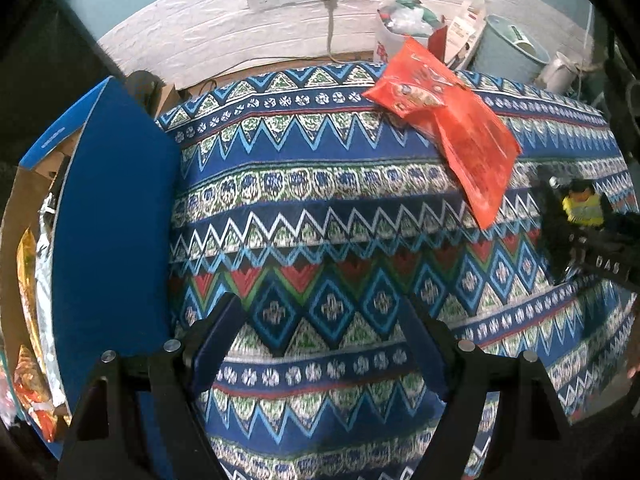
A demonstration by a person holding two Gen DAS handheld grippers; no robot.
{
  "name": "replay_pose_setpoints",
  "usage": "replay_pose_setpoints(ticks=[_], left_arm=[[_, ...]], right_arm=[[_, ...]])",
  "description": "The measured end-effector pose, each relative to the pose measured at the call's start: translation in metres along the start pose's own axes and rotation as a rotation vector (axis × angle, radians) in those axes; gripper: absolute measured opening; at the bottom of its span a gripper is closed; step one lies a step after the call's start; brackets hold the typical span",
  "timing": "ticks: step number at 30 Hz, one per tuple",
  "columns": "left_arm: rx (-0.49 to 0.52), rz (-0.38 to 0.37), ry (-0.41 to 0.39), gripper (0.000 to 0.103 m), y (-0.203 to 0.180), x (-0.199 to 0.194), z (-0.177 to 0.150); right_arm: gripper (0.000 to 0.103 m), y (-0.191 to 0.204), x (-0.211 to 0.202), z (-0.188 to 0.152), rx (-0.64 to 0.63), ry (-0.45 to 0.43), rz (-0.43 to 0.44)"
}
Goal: Organize snacks
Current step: 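Grasp the second black snack bag with the right tool while the left approaches the red bag, then grasp the red-orange snack bag with the left tool while the right holds the black bag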
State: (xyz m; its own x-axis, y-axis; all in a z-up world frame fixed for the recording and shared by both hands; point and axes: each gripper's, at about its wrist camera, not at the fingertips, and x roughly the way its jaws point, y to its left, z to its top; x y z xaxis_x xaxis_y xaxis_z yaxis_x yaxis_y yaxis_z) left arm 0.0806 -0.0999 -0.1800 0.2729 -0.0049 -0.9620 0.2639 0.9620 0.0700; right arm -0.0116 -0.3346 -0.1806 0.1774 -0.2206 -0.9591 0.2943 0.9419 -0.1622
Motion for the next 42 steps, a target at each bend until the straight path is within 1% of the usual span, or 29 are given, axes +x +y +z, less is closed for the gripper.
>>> replay_pose_setpoints(ticks=[2, 3, 4, 9, 12, 15, 20, 24, 27, 29, 32, 36, 42], left_arm=[[-0.011, 0.005, 0.009, 0.082, 0.001, 0.007, 0.005], [-0.016, 0.006, 0.015, 0.082, 0.002, 0.011, 0.007], [-0.020, 0.007, 0.021, 0.082, 0.002, 0.014, 0.009], [-0.052, -0.003, 0.041, 0.082, 0.009, 0.028, 0.020], [-0.066, -0.007, 0.032, 0.082, 0.011, 0.031, 0.029], [-0.066, 0.006, 0.022, 0.082, 0.011, 0.032, 0.036], [-0.085, -0.006, 0.031, 0.082, 0.008, 0.035, 0.048], [-0.094, -0.001, 0.029, 0.082, 0.010, 0.037, 0.052], [-0.103, -0.002, 0.032, 0.082, 0.014, 0.038, 0.051], [-0.114, -0.007, 0.033, 0.082, 0.018, 0.037, 0.051], [-0.130, -0.012, 0.033, 0.082, 0.023, 0.037, 0.052], [-0.149, -0.017, 0.030, 0.082, 0.026, 0.035, 0.053], [-0.185, -0.031, 0.028, 0.082, 0.032, 0.031, 0.056]], right_arm=[[0.059, -0.003, 0.000, 0.016, -0.019, -0.019, -0.028], [0.059, -0.004, 0.000, 0.023, -0.025, -0.021, -0.033], [0.059, -0.007, -0.001, 0.038, -0.036, -0.021, -0.040], [0.059, -0.005, 0.009, 0.073, -0.073, -0.034, -0.060], [0.059, -0.005, 0.019, 0.085, -0.088, -0.048, -0.065], [0.059, -0.014, 0.029, 0.099, -0.113, -0.063, -0.092], [0.059, -0.016, 0.039, 0.110, -0.142, -0.093, -0.103], [0.059, -0.006, 0.038, 0.112, -0.195, -0.135, -0.109], [0.059, 0.009, 0.036, 0.109, -0.251, -0.153, -0.109], [0.059, 0.023, 0.031, 0.102, -0.288, -0.152, -0.091], [0.059, 0.039, 0.030, 0.095, -0.336, -0.129, -0.024], [0.059, 0.060, 0.029, 0.085, -0.390, -0.102, 0.035], [0.059, 0.085, 0.028, 0.072, -0.406, -0.046, 0.208]])
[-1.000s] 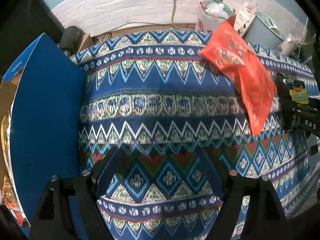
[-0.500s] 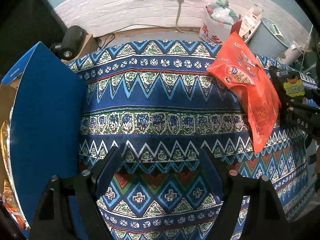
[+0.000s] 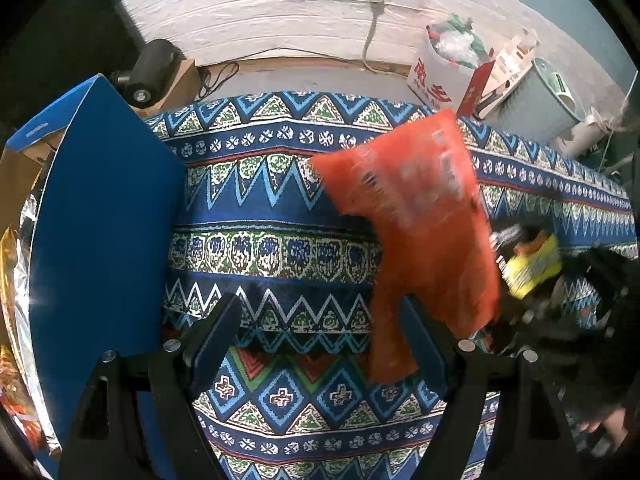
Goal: Organize snacks
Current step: 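Grasp the red-orange snack bag with the left tool while the right holds the black bag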
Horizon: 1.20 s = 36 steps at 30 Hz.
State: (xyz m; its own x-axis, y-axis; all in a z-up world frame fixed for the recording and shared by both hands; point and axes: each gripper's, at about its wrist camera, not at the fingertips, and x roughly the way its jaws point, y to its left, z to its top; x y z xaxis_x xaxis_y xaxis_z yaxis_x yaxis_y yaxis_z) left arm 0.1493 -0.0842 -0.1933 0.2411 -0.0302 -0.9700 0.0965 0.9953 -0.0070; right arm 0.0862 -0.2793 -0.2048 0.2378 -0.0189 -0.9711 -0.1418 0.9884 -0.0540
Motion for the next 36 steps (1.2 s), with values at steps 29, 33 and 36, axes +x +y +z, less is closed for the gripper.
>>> replay_pose_setpoints(ticks=[29, 33, 36], left_arm=[[-0.068, -0.084, 0.069, 0.089, -0.059, 0.025, 0.013], [-0.032, -0.050, 0.053, 0.095, -0.070, 0.029, 0.014], [0.017, -0.030, 0.035, 0.095, -0.076, 0.029, 0.012]], right_arm=[[0.059, -0.055, -0.031, -0.042, 0.234, -0.020, -0.002], [0.059, -0.058, -0.027, -0.047, 0.234, -0.014, 0.003], [0.059, -0.060, -0.025, -0.050, 0.241, -0.011, 0.005]])
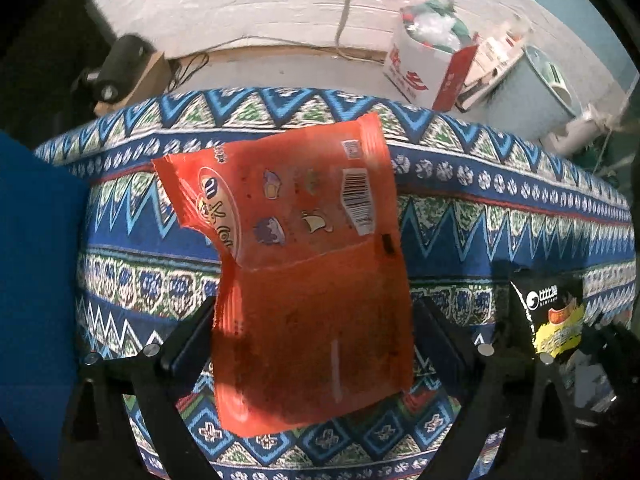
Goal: Organize snacks
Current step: 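Grasp the red-orange snack bag with the left tool while the right holds the black bag, then carry the red-orange bag and black bag over the cardboard box with both tools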
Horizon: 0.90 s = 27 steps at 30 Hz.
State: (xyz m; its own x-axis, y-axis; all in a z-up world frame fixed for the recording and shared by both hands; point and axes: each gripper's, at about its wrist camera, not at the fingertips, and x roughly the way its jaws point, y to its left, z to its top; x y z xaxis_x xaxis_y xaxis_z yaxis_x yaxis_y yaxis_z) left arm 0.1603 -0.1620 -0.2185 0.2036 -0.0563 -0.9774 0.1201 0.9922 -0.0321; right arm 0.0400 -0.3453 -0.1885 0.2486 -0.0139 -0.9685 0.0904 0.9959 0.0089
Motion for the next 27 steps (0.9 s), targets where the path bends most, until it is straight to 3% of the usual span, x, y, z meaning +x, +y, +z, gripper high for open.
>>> replay_pose_setpoints(ticks=[1, 3, 5, 7, 15, 27], left_arm=[[0.012, 0.005, -0.013, 0.094, -0.001, -0.001, -0.002], [0.015, -0.009, -0.038, 0.082, -0.001, -0.006, -0.003], [0.018, -0.038, -0.049, 0.052, -0.002, -0.011, -0.004], [0.016, -0.063, -0.053, 0.039, 0.000, -0.017, -0.004], [0.059, -0.040, -0.081, 0.037, 0.006, -0.031, -0.014], [0.088, -0.014, -0.201, 0.037, 0.033, -0.088, -0.028]], right_arm=[[0.059, -0.001, 0.001, -0.001, 0.002, 0.003, 0.002], [0.059, -0.002, 0.003, -0.003, 0.004, 0.006, -0.001], [0.059, -0.002, 0.003, -0.004, 0.007, 0.005, -0.005], [0.059, -0.002, 0.003, -0.004, 0.013, 0.000, -0.008], [0.059, 0.004, -0.013, 0.005, 0.014, -0.050, -0.010], [0.059, 0.032, -0.050, 0.014, -0.026, -0.128, -0.035]])
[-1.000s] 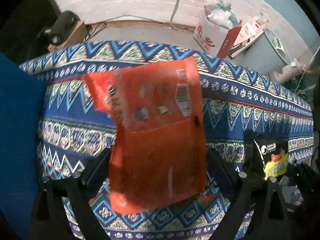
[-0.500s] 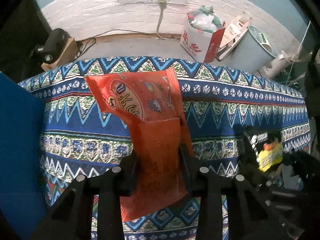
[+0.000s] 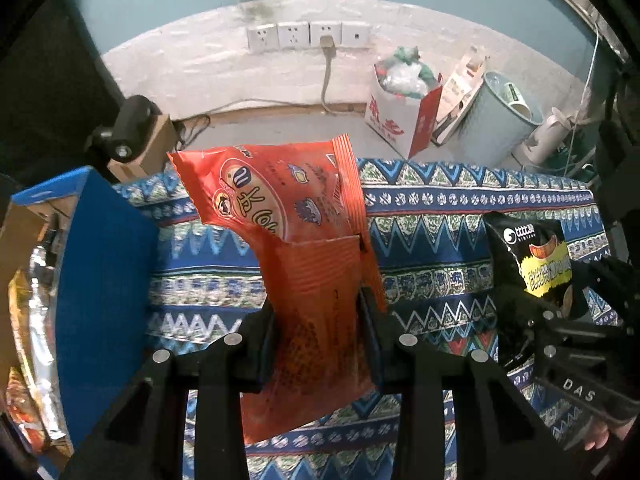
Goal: Organize snacks
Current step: 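Carry the red-orange bag and black bag over the cardboard box with both tools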
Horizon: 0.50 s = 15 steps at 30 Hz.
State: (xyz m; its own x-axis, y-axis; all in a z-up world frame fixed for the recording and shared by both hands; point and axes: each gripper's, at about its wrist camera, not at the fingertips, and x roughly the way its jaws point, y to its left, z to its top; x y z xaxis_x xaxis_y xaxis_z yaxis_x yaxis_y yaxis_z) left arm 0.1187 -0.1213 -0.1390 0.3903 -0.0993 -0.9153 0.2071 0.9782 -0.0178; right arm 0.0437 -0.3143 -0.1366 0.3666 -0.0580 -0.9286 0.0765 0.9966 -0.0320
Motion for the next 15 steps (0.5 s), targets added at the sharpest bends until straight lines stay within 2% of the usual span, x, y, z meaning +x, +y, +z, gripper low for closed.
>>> replay_pose_setpoints(ticks=[15], left_arm=[[-0.005, 0.023, -0.103, 0.037, 0.038, -0.063, -0.018]], right_arm=[[0.059, 0.052, -0.052, 0.014, -0.075, -0.094, 0.018]])
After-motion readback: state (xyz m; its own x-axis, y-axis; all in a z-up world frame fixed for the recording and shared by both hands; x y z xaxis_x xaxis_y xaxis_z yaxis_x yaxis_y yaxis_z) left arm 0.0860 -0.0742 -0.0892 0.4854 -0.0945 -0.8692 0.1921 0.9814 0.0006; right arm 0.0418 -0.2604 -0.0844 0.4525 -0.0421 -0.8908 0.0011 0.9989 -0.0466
